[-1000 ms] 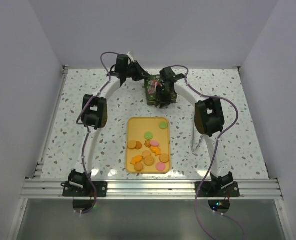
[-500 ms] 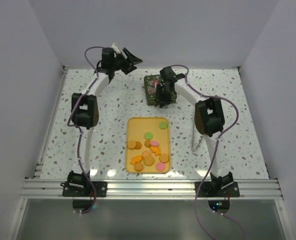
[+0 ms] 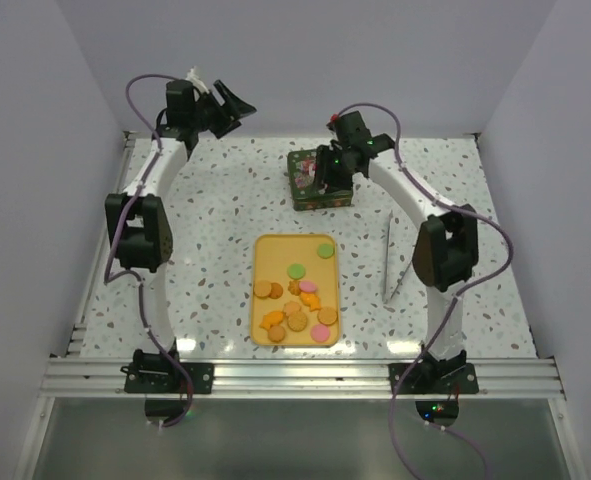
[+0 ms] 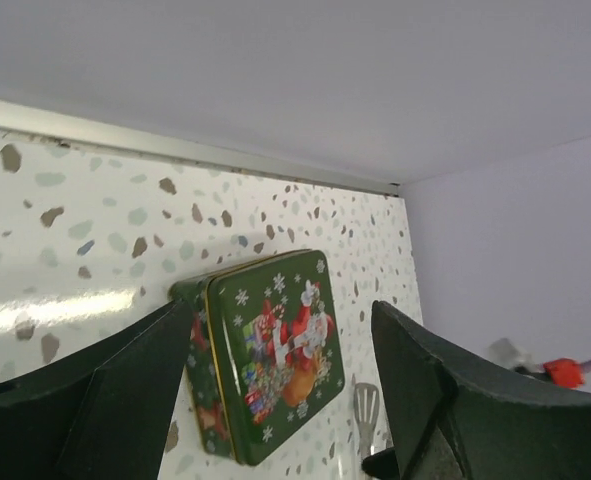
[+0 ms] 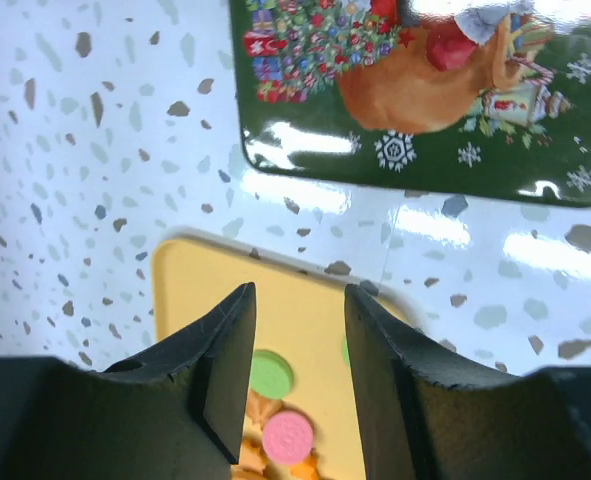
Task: Pack the cookies
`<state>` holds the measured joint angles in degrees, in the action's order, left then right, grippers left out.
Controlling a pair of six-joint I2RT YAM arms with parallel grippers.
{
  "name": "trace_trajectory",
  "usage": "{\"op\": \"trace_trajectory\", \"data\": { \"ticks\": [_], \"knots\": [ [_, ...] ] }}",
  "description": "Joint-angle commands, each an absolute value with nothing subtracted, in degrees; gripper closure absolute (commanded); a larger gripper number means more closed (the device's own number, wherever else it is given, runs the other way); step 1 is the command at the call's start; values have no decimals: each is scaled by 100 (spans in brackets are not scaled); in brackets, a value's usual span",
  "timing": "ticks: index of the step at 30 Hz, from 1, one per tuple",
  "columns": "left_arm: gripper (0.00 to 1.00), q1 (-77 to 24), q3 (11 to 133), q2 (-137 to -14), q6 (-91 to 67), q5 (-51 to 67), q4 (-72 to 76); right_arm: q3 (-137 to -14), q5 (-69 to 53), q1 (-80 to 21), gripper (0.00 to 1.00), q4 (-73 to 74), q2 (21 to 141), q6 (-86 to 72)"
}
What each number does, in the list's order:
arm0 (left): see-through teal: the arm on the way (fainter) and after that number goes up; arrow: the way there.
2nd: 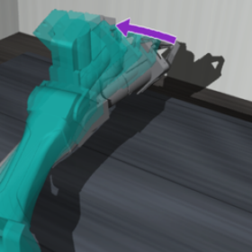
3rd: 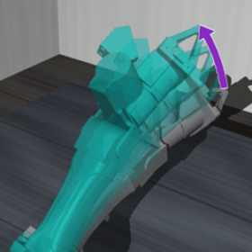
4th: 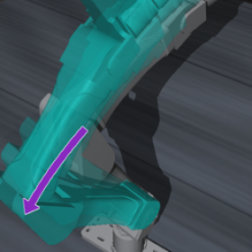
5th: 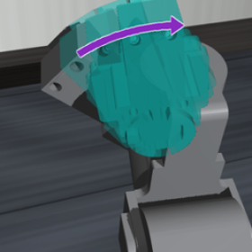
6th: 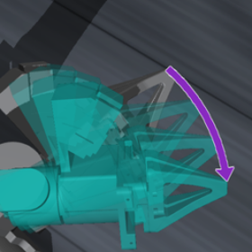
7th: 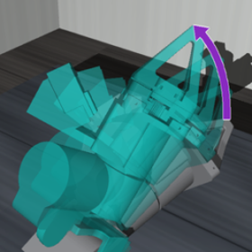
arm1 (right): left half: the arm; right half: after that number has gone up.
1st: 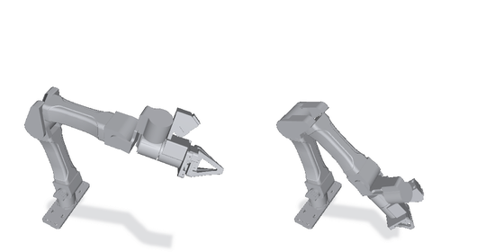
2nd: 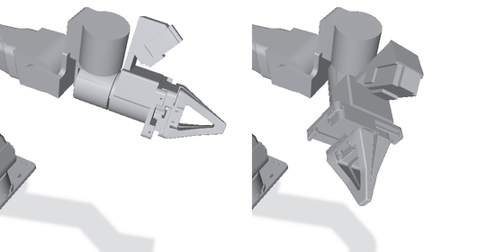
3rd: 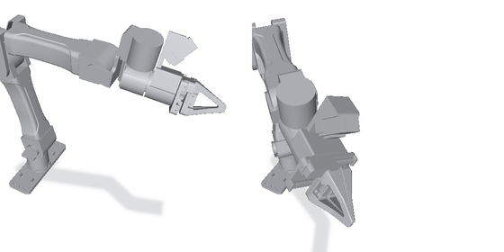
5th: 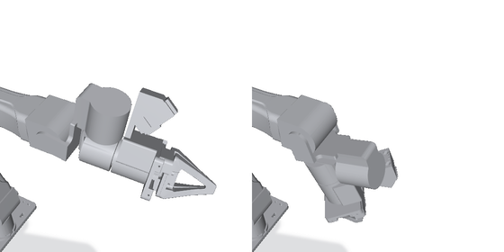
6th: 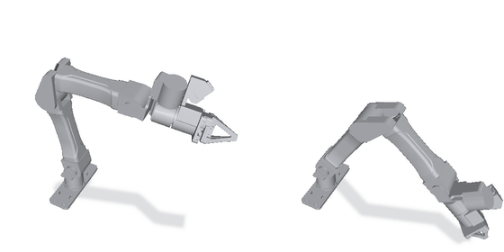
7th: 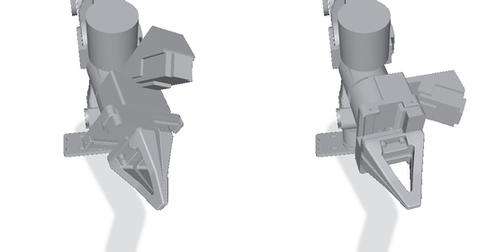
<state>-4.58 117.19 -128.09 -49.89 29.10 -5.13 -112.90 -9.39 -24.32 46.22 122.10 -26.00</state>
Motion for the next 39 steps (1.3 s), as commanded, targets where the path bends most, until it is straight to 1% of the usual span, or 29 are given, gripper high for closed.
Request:
{"op": "trace_trajectory", "data": {
  "ticks": [1, 3, 4, 5, 6, 8, 9, 10, 13, 15, 18, 20, 21, 22, 25, 26, 27, 28, 29, 30, 32, 33, 34, 36, 39],
  "knots": [
    [22, -325, 11042, -11911, -4177, 2594, -1132, -10761, -791, -2400, 53, 4247, 10903, -2224],
    [22, -308, 10733, -11455, -4026, 2374, -1248, -10391, -765, -2408, 48, 3992, 10391, -2110],
    [19, -308, 10505, -11313, -3843, 2277, -1405, -10006, -773, -2408, 46, 3738, 10162, -2092],
    [19, -308, 10399, -11164, -3754, 2059, -1493, -9845, -791, -2408, 43, 3648, 9664, -2066],
    [18, -308, 10284, -10892, -3683, 1961, -1642, -9687, -826, -2408, 37, 3500, 9459, -2039],
    [18, -308, 9898, -10584, -3551, 1644, -1819, -9274, -853, -2408, 34, 3428, 8846, -2030],
    [18, -308, 9714, -10225, -3542, 1557, -1906, -9142, -853, -2408, 31, 3419, 8633, -2056],
    [17, -308, 9277, -10039, -3542, 1486, -1899, -8880, -835, -2408, 30, 3428, 8466, -2074],
    [17, -308, 8511, -9353, -3490, 1328, -1890, -8317, -800, -2408, 26, 3384, 7754, -2109],
    [17, -308, 8202, -8906, -3384, 1135, -2029, -8017, -739, -2408, 24, 3279, 7210, -2083],
    [17, -308, 7700, -8281, -2762, 468, -2397, -7507, -554, -2408, 19, 3260, 6621, -2004],
    [16, -308, 7253, -7738, -2462, -252, -2470, -7436, -405, -2417, 14, 3313, 6434, -1917],
    [15, -308, 7094, -7578, -2200, -507, -2496, -7418, -361, -2408, 13, 3357, 6347, -1899],
    [14, -308, 6814, -7428, -2110, -1075, -2513, -7401, -352, -2408, 12, 3366, 6233, -1881],
    [15, -308, 6093, -6927, -2145, -2141, -2426, -7610, -404, -2408, 8, 3445, 6161, -1793],
    [16, -308, 5856, -6647, -2092, -2162, -2052, -7707, -396, -2408, 6, 3498, 6179, -1758],
    [18, -316, 5349, -6471, -2005, -2171, -1830, -7873, -404, -2408, 4, 3559, 6179, -1732],
    [17, -316, 5091, -6277, -2021, -2284, -1550, -7936, -404, -2408, 2, 3568, 6170, -1705],
    [17, -316, 4837, -5884, -2074, -2407, -1051, -7963, -439, -2408, 1, 3551, 6153, -1679],
    [0, -316, 4260, -5680, -1996, -2373, -759, -7980, -483, -2408, 1, 3507, 6126, -1635],
    [0, -316, 3641, -5206, -1750, -2504, 318, -8007, -448, -2408, 1, 3542, 6091, -1600],
    [0, -316, 3169, -5099, -1505, -2627, 595, -8007, -387, -2408, 1, 3585, 6082, -1608],
    [0, -316, 2981, -5054, -1355, -2837, 824, -7989, -352, -2408, 1, 3612, 6082, -1678],
    [0, -308, 2665, -5080, -1022, -3014, 1220, -7920, -282, -2408, 1, 3665, 6038, -1784],
    [0, -308, 2348, -5448, -512, -2892, 1966, -7805, -308, -2408, 1, 3674, 5942, -1802]
  ]
}}
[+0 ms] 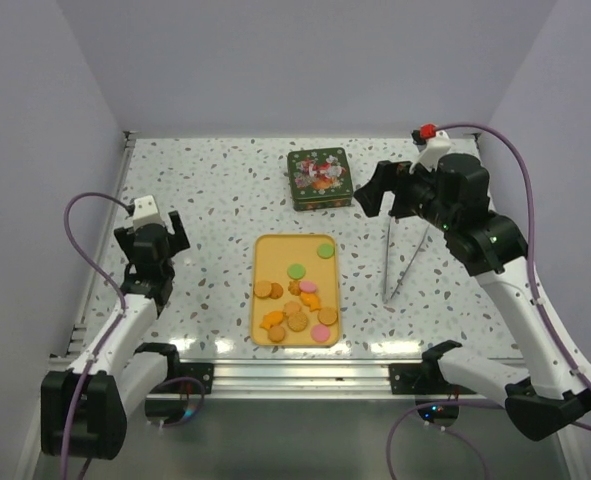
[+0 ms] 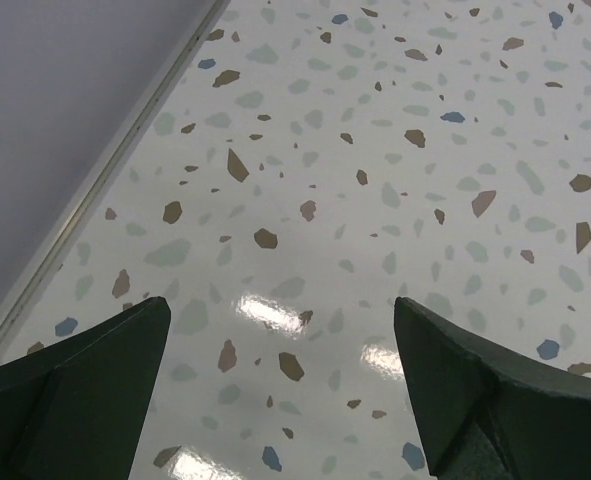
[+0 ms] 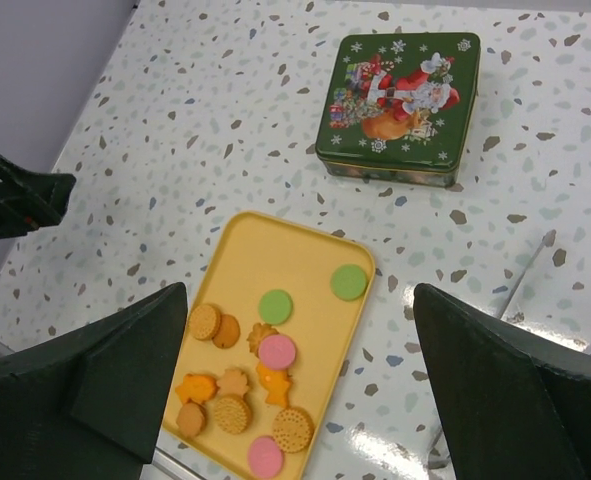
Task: Pack the cookies
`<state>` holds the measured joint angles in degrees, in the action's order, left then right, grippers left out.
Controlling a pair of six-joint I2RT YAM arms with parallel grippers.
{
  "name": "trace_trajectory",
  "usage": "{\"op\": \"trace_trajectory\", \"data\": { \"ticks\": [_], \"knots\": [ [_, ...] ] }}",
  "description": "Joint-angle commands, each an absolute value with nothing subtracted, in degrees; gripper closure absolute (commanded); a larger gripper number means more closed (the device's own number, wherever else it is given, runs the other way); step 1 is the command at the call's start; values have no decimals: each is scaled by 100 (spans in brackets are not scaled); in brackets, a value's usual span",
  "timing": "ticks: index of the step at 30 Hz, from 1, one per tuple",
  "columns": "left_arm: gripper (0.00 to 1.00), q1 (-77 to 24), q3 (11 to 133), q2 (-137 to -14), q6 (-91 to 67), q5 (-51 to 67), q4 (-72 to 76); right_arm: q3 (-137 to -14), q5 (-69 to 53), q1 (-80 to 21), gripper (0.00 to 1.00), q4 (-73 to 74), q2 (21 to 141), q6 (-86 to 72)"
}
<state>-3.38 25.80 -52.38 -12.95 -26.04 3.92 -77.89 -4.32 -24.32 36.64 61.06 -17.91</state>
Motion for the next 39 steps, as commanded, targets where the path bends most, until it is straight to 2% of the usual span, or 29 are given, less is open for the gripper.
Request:
{"op": "trace_trajectory", "data": {
  "ticks": [1, 8, 12, 14, 18, 24, 28, 32, 39],
  "knots": [
    [0, -308, 2251, -5554, -423, -2796, 2230, -7787, -308, -2408, 1, 3674, 5933, -1863],
    [0, -88, 1732, -7011, -167, -2031, 4557, -7603, -360, -2408, 1, 3709, 5810, -2013],
    [0, -88, 1871, -7856, -194, -1811, 5290, -7506, -369, -2408, 1, 3762, 5739, -1969],
    [4, -79, 2065, -8269, -97, -1697, 5299, -7488, -299, -2408, 1, 3823, 5713, -1942],
    [8, -79, 2136, -8306, -26, -1345, 5098, -7436, -194, -2408, 1, 3885, 5687, -1855],
    [0, -88, 1538, -7875, 184, -985, 5792, -7400, -158, -2408, 1, 3788, 5809, -1881],
    [0, -97, 1512, -7710, 185, -967, 5635, -7471, -211, -2408, 1, 3718, 5915, -1881],
    [0, -97, 837, -7348, 38, -729, 6721, -7558, -202, -2408, 1, 3726, 5994, -1881],
    [1, -140, 1371, -7945, -79, -800, 6504, -7550, -334, -2531, 1, 3551, 6196, -1942]
  ]
}}
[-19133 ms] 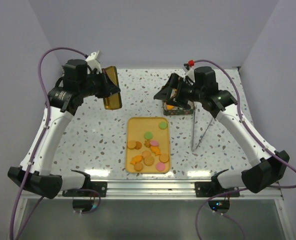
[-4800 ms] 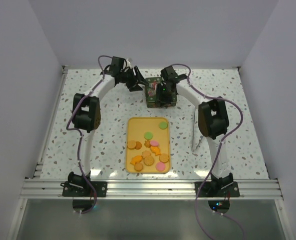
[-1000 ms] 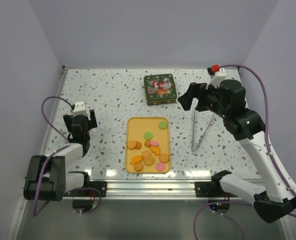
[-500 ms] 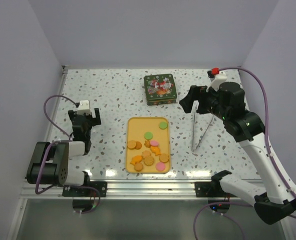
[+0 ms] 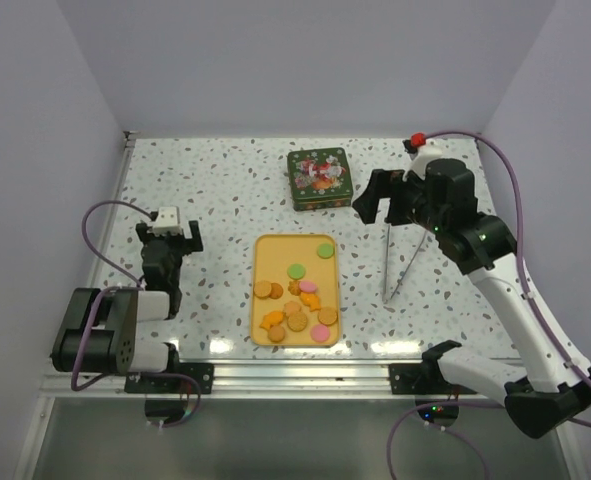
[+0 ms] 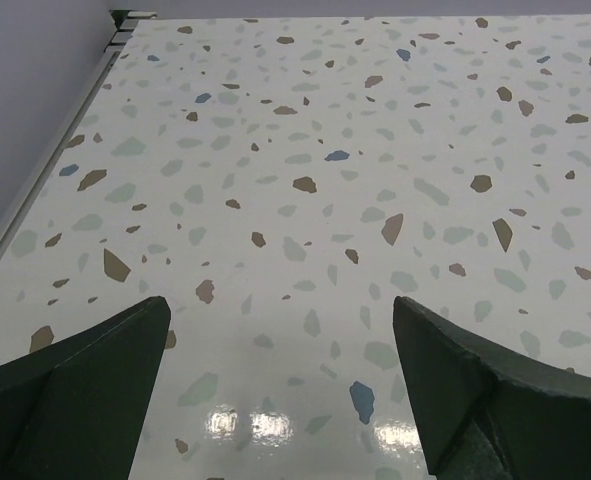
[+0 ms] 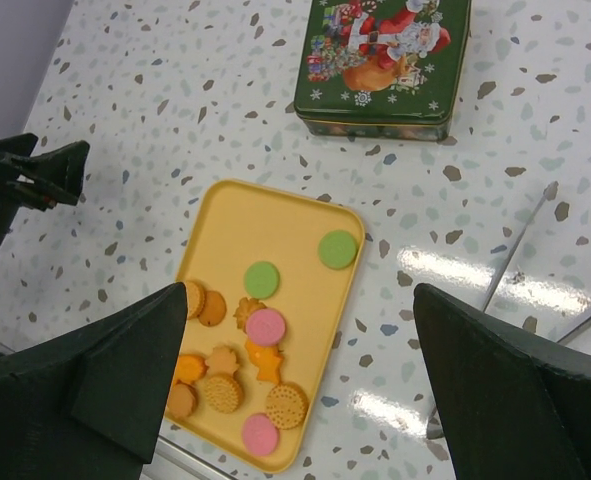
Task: Pack the cookies
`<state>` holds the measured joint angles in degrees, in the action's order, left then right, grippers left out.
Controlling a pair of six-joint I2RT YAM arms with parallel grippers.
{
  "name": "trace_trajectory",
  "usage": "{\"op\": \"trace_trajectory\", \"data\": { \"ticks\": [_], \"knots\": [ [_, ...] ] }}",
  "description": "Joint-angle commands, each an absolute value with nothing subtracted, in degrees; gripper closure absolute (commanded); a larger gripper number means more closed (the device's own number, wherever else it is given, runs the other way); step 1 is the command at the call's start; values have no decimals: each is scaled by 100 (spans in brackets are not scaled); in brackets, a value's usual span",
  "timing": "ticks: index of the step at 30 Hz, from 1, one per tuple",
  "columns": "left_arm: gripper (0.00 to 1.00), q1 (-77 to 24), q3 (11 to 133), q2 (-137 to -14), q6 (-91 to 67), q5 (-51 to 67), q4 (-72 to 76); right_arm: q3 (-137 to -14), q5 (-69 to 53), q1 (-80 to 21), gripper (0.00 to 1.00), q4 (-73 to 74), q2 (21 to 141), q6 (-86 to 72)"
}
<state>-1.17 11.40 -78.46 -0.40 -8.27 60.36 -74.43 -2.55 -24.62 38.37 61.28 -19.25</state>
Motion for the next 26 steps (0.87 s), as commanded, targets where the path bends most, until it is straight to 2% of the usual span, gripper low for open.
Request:
{"op": "trace_trajectory", "data": {
  "ticks": [1, 9, 11, 13, 15, 16, 26],
  "knots": [
    [1, -193, 1345, -7911, -62, -835, 6487, -7550, -343, -2540, 1, 3533, 6248, -1977],
    [0, -509, 1328, -8464, 139, -1380, 6942, -7629, -466, -2602, 1, 3428, 6521, -2118],
    [0, -510, 705, -8690, 472, -987, 8341, -7673, -361, -2602, 1, 3489, 6513, -2057],
    [0, -606, 738, -8544, 380, -983, 7993, -7673, -195, -2602, 1, 3559, 6486, -1943],
    [0, -676, 799, -8753, 290, -1796, 8349, -7638, -176, -2602, 1, 3595, 6443, -1890],
    [0, -668, 887, -8641, 160, -1749, 7862, -7646, -176, -2610, 1, 3630, 6434, -1872],
    [0, -659, 853, -8657, 176, -1731, 7998, -7506, 246, -2602, 1, 3366, 6372, -1951]
  ]
}}
